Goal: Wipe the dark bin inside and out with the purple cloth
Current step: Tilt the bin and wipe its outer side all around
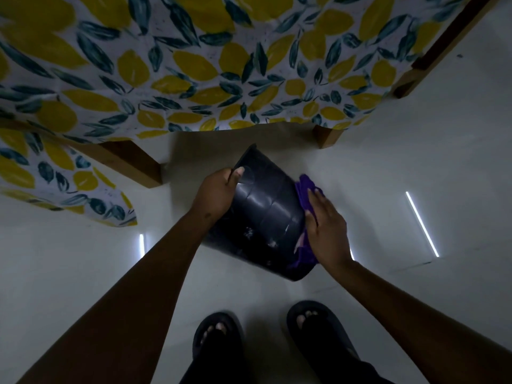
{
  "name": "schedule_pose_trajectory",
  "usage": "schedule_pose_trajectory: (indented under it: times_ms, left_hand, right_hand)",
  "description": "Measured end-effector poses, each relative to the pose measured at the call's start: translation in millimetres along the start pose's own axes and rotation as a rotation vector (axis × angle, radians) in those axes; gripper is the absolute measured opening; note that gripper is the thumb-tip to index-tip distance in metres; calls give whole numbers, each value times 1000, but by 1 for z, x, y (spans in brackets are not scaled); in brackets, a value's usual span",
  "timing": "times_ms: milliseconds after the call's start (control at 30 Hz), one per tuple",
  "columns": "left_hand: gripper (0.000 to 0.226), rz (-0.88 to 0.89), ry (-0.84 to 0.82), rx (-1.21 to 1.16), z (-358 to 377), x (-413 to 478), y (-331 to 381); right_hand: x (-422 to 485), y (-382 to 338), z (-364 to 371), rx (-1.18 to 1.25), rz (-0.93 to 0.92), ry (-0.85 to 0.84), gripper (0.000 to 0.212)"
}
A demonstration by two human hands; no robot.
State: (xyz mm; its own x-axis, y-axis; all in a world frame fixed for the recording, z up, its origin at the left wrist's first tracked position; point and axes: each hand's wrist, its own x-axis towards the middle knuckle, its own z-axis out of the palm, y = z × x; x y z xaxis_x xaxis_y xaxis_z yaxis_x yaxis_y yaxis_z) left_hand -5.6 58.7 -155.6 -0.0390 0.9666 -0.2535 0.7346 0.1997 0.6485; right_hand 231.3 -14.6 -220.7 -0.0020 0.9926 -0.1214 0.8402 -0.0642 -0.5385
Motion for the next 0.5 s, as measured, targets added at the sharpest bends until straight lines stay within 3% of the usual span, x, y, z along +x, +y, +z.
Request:
schedule_pose_trajectory:
  times_ms: [233, 433, 500]
  left_hand:
    - [45, 4, -113, 51, 8, 18, 23]
    - [35, -114, -248, -236, -20, 5, 8]
    - [33, -87, -250, -142, -20, -5, -5]
  right_hand:
    - [-33, -45, 8, -247, -388, -85, 63]
    - [10, -32, -2, -125, -190, -78, 53]
    - [13, -33, -1, -93, -151, -50, 52]
